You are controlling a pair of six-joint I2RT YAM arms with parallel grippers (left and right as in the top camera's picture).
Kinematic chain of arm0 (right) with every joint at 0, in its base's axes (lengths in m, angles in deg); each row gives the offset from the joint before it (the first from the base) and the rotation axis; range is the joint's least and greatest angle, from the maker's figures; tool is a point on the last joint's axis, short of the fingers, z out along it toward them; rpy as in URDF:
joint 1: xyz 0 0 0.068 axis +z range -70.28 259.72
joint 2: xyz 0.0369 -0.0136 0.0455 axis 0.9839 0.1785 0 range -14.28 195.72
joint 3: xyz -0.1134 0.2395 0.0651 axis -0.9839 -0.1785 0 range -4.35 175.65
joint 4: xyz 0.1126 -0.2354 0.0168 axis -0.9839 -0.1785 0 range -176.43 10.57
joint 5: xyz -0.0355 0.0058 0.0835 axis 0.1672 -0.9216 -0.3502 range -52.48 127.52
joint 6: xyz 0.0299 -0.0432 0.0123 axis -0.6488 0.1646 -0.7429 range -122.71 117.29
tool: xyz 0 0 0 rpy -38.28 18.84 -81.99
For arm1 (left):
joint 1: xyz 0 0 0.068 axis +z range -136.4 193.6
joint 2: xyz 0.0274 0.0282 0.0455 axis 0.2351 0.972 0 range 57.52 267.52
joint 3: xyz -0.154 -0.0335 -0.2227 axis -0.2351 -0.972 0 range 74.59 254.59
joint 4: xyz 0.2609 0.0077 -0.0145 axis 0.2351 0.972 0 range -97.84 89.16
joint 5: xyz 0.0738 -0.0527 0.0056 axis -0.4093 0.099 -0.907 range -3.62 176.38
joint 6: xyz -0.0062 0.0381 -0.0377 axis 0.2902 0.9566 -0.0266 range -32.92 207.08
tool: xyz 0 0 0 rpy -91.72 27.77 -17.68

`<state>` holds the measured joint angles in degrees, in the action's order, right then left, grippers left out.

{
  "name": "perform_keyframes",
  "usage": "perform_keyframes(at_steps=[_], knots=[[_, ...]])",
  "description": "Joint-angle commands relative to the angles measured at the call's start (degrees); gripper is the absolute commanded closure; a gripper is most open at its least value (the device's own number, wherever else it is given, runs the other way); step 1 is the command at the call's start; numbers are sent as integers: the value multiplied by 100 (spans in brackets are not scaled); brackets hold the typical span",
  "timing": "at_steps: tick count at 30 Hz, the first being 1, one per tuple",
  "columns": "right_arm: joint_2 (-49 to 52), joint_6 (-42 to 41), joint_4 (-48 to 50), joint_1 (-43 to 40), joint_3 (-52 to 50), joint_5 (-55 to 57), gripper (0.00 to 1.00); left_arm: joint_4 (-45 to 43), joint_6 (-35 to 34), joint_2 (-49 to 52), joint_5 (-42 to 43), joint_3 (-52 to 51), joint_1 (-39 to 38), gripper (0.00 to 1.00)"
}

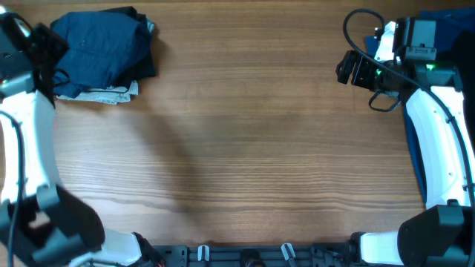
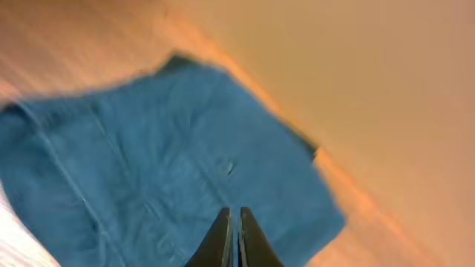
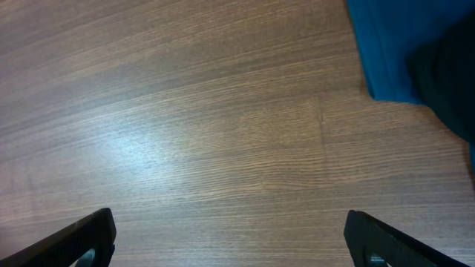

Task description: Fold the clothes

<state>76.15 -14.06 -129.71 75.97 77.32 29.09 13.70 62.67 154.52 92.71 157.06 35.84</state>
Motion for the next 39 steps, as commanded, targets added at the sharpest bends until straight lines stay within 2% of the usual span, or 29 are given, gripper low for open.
perform_keyframes(at_steps=[1, 3, 5, 8, 12, 14, 19, 22, 23, 25, 30, 33, 36, 39], knots=[[48, -68, 11, 2, -42, 116, 0, 20, 155, 1003, 1178, -72, 15, 96], [48, -68, 11, 2, -42, 116, 0, 111, 229, 1639, 2424, -72, 13, 96], [48, -68, 11, 2, -42, 116, 0, 177, 278, 2046, 3032, -76, 0, 96], [48, -68, 11, 2, -42, 114, 0, 238, 321, 2597, 2809, -229, -24, 96], [48, -68, 11, 2, -42, 116, 0, 166, 302, 2721, 2771, -452, 39, 96], [48, -70, 11, 2, -42, 114, 0, 149, 304, 2487, 2953, -452, 37, 96], [48, -68, 11, 2, -42, 114, 0, -68, 181, 1047, 3202, -448, -87, 96], [48, -70, 11, 2, -42, 114, 0, -599, 127, 518, 3202, -448, -402, 95], [48, -68, 11, 2, -42, 116, 0, -826, 122, 518, 3200, -448, -535, 91], [48, -70, 11, 2, -42, 116, 0, -1211, 125, 654, 3110, -448, -765, 90], [48, -68, 11, 2, -42, 116, 0, -2306, 101, 1349, 2953, -448, -1132, 96], [48, -68, 11, 2, -42, 116, 0, -3198, -413, 2022, 2529, -448, -1187, 96], [48, -68, 11, 2, -42, 114, 0, -3353, -485, 2518, 2441, -448, -1113, 96], [48, -68, 11, 2, -42, 114, 0, -3121, -476, 3093, 2444, -448, -1040, 96]])
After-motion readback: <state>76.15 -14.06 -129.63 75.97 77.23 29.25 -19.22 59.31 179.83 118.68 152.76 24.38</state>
